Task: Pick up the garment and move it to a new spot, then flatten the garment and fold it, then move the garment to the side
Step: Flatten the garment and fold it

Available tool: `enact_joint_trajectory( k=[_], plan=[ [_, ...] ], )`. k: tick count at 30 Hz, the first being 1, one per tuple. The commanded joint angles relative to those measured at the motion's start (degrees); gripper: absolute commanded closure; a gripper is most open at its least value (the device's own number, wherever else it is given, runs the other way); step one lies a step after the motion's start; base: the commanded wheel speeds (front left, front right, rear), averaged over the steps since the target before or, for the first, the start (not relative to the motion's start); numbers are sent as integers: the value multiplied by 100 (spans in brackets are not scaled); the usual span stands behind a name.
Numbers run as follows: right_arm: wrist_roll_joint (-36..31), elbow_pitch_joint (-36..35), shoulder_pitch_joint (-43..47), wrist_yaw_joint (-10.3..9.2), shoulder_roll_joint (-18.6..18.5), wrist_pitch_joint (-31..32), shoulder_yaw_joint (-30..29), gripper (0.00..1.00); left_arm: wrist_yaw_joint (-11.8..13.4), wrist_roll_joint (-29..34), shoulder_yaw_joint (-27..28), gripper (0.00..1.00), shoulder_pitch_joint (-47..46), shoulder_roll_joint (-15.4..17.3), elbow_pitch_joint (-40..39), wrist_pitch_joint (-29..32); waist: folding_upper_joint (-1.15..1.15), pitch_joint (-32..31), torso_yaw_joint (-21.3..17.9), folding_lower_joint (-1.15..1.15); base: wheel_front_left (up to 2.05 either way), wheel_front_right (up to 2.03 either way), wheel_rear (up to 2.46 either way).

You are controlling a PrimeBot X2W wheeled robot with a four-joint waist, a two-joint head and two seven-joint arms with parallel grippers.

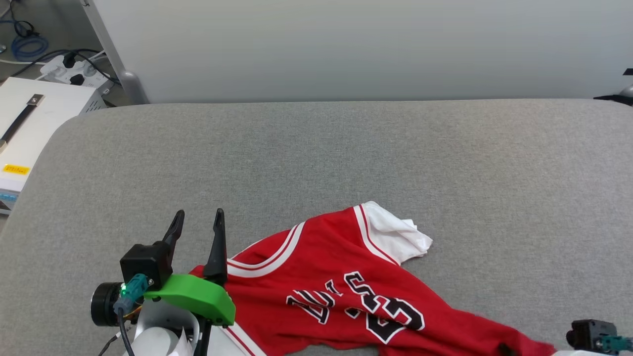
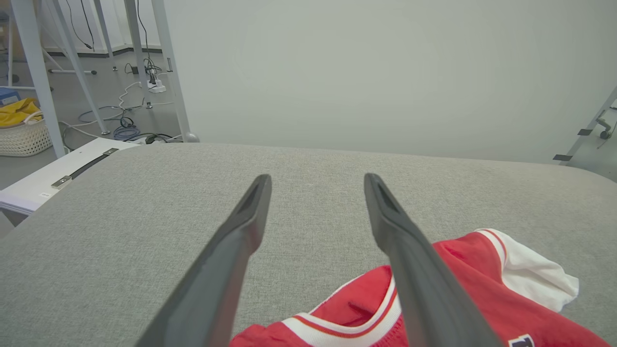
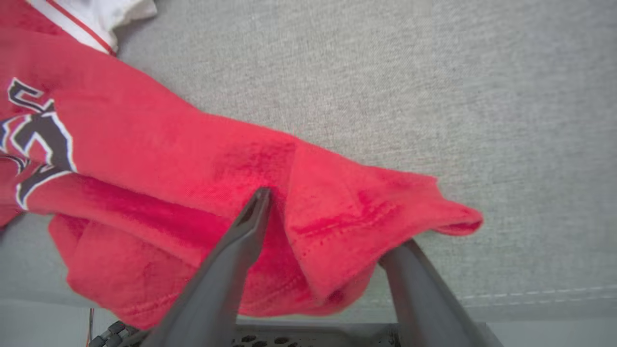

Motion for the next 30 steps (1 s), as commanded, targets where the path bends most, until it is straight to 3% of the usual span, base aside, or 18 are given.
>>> enact_joint_trajectory(
  k=[1,5,6,11,15,24,30],
  plan=[
    [-105,-2,-165,-4,27,-300,-88,0,33,-1,15,0,75,51,-31,31,0,-6,17,0,0,0,0],
    [-194,-30,-432,-4,63,-1130,-425,0,75,-24,27,0,109,48,-80,38,0,-8,63,0,0,0,0],
    [-259,-47,-643,-4,77,-1651,-591,0,104,-33,27,0,123,37,-111,36,0,0,127,0,0,0,0],
    [-379,-33,-1054,-4,80,-1872,-551,0,152,-43,36,0,111,17,-169,21,0,89,260,0,0,0,0],
    [-262,247,-1602,-4,-228,-1434,-185,0,163,-40,22,0,31,-26,-196,-3,0,217,392,0,0,0,0],
    [539,1003,-2867,-4,-1338,616,1358,0,82,-7,-159,0,-279,-278,-106,-111,0,671,858,0,0,0,0],
    [754,1310,-3473,-4,-1679,1012,2166,0,22,4,-224,0,-467,-452,24,-235,0,995,1114,0,0,0,0]
  ],
)
